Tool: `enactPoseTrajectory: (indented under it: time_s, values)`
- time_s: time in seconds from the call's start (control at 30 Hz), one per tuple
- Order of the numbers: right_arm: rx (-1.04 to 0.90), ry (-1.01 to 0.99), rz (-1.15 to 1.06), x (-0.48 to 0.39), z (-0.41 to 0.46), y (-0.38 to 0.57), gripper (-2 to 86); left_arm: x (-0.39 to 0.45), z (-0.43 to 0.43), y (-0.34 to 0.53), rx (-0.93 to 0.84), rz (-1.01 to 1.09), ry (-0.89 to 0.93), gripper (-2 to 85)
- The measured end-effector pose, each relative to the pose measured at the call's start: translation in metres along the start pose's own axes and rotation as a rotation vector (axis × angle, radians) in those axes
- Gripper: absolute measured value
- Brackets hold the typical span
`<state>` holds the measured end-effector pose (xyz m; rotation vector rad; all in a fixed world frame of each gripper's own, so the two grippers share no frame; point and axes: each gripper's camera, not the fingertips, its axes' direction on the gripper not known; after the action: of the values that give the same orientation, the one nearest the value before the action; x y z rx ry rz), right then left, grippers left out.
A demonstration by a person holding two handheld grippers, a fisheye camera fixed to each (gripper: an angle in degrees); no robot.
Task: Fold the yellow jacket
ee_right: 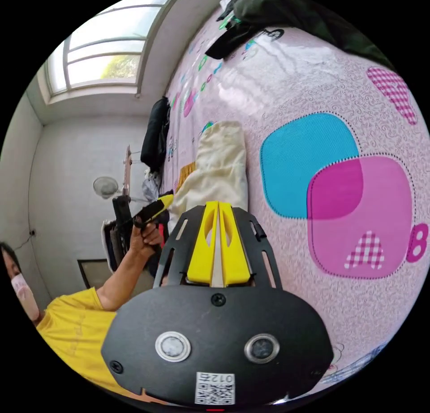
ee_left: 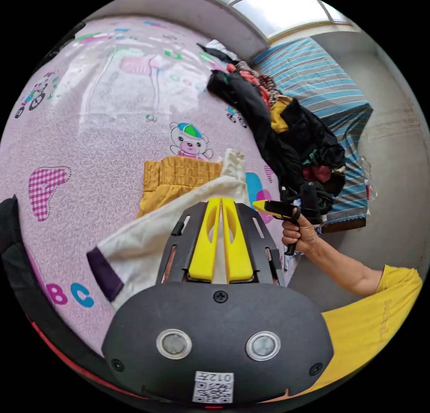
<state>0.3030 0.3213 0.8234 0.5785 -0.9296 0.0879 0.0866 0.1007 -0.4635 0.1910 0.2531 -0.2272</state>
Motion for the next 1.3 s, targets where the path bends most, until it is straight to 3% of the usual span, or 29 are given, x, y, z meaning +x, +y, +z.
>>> enactPoseTrajectory:
  time_s: [0.23, 0.53, 0.7, 0.97, 1.3]
  values:
    - [-0.159, -0.095, 0.033, 0.028, -0.017, 0.117, 7.1, 0.012, -0.064, 0.175, 0.147, -0.121, 0.161, 0.8]
    - [-0.266, -0.105, 0.093, 0.051, 0.006, 0.168, 9.0, -0.008, -0.035, 0.361, 0.194, -0.482, 0.353, 4.2]
    - [-0.319, -0.054, 0.074, 0.042, 0.014, 0.158, 5.2, -0.005, -0.01, 0.41, 0.212, -0.585, 0.413, 7.1]
    - [-0.237, -0.248, 0.225, 0.042, -0.004, 0.171, 2.4, 0.022, 0.039, 0.453, 0.26, -0.705, 0.54, 12.6]
    - [-0.304, -0.279, 0.211, 0.019, 0.003, 0.185, 2.3, 0.042, 0.065, 0.47, 0.356, -0.732, 0.617, 13.4]
